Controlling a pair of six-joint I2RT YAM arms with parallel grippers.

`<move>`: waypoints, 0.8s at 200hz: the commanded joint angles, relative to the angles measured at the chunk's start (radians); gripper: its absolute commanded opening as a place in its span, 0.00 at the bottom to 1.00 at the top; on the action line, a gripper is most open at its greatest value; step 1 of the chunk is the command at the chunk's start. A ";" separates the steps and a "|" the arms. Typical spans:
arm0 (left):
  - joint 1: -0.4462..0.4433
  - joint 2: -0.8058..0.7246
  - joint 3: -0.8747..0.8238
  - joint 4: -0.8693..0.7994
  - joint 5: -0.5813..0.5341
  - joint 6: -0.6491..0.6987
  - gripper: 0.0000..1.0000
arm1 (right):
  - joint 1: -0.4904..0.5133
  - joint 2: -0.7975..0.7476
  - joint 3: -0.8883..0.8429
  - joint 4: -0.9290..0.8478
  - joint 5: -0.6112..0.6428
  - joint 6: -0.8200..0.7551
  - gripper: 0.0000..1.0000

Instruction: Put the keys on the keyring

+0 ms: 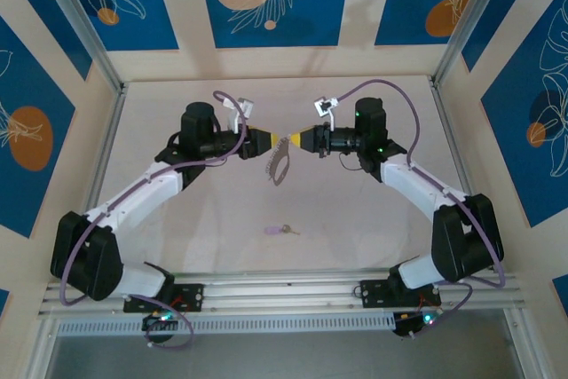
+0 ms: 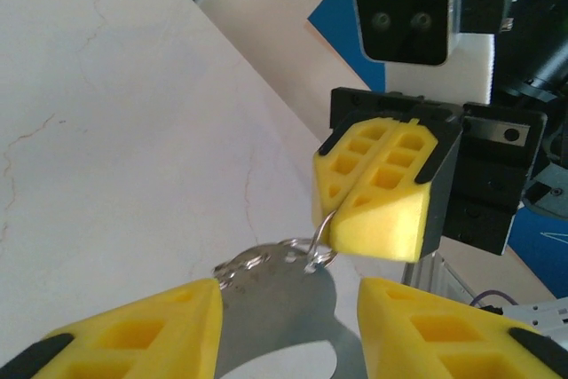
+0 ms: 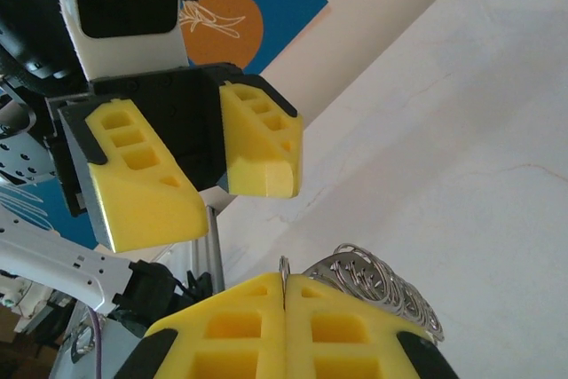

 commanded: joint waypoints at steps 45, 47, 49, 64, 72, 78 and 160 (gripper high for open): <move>-0.008 0.033 0.043 0.072 0.061 -0.003 0.37 | 0.032 0.039 0.067 0.021 -0.036 0.013 0.00; -0.009 0.034 0.042 0.074 0.062 -0.002 0.37 | 0.032 0.039 0.068 0.021 -0.036 0.013 0.00; -0.009 0.034 0.043 0.074 0.062 -0.003 0.37 | 0.033 0.041 0.068 0.022 -0.036 0.013 0.00; -0.009 0.039 0.043 0.079 0.064 -0.004 0.37 | 0.037 0.044 0.069 0.028 -0.036 0.017 0.00; -0.008 0.041 0.041 0.082 0.067 -0.004 0.37 | 0.037 0.046 0.069 0.030 -0.038 0.019 0.00; -0.009 0.042 0.040 0.083 0.066 -0.005 0.37 | 0.039 0.047 0.070 0.033 -0.039 0.021 0.00; -0.015 0.062 0.033 0.094 0.096 -0.007 0.35 | 0.044 0.058 0.085 0.045 -0.039 0.028 0.00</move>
